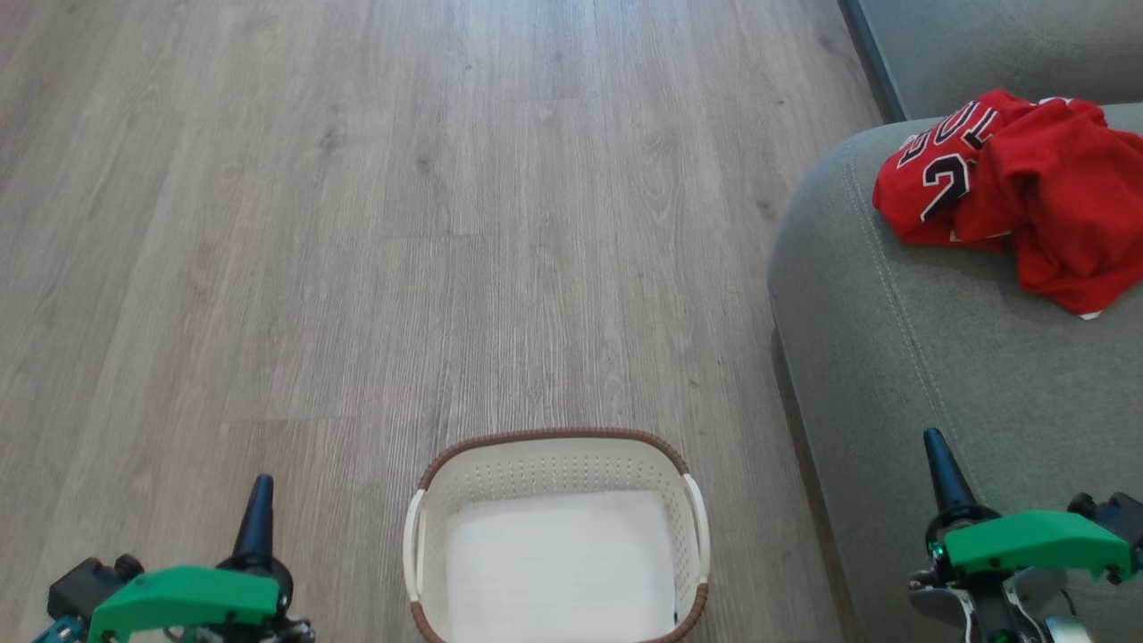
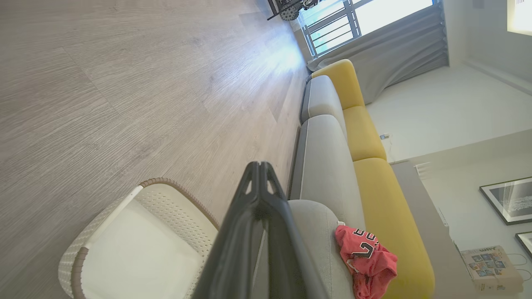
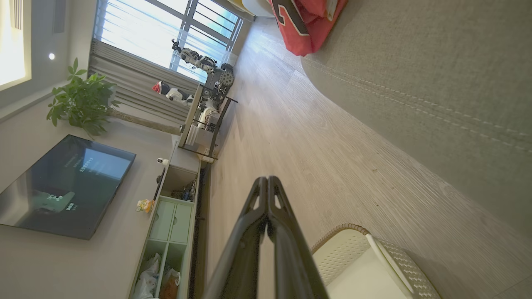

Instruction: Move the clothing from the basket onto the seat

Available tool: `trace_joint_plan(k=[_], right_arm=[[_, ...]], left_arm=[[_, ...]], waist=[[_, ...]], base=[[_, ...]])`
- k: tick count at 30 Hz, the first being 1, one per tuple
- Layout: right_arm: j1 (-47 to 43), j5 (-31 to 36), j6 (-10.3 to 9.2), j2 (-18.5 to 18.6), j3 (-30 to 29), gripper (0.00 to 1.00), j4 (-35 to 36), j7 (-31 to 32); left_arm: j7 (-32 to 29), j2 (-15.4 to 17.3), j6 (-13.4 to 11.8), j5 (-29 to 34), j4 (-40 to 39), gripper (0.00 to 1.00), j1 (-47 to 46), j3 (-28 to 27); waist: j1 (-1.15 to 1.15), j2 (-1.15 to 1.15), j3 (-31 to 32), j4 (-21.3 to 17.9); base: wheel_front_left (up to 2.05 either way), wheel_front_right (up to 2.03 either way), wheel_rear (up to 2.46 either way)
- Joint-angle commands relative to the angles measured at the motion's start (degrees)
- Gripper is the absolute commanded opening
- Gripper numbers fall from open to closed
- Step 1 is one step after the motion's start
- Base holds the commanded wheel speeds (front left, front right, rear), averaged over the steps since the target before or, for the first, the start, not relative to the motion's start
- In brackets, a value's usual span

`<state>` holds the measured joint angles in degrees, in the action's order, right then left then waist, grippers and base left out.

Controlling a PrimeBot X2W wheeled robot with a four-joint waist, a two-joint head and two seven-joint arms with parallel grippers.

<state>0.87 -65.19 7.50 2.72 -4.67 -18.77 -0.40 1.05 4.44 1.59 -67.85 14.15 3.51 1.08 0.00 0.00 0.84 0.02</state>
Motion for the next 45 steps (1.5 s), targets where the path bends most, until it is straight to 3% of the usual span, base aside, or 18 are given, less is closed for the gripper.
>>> trace_joint_plan(k=[1,40,45], right_arm=[[3.42,-2.19,0.00,0.20,0.47,0.00,2.39,0.55],[5.31,-26.82,-0.01,0.16,-1.83,0.00,4.73,6.85],[5.32,-26.98,-0.01,0.16,-1.85,0.00,4.74,6.89]], left_arm=[[-0.68,0.04,0.84,-2.02,-1.50,0.00,-3.85,-2.21],[-7.05,-1.13,5.87,-24.63,-0.10,0.00,-9.63,-7.01],[-7.12,-1.17,5.90,-24.75,-0.09,0.00,-9.67,-7.09]], waist=[[0.00,0.00,-0.05,0.00],[0.00,0.00,-1.01,-0.02],[0.00,0.00,-1.02,-0.02]], base=[[0.00,0.00,0.00],[0.00,0.00,0.00],[0.00,0.00,0.00]])
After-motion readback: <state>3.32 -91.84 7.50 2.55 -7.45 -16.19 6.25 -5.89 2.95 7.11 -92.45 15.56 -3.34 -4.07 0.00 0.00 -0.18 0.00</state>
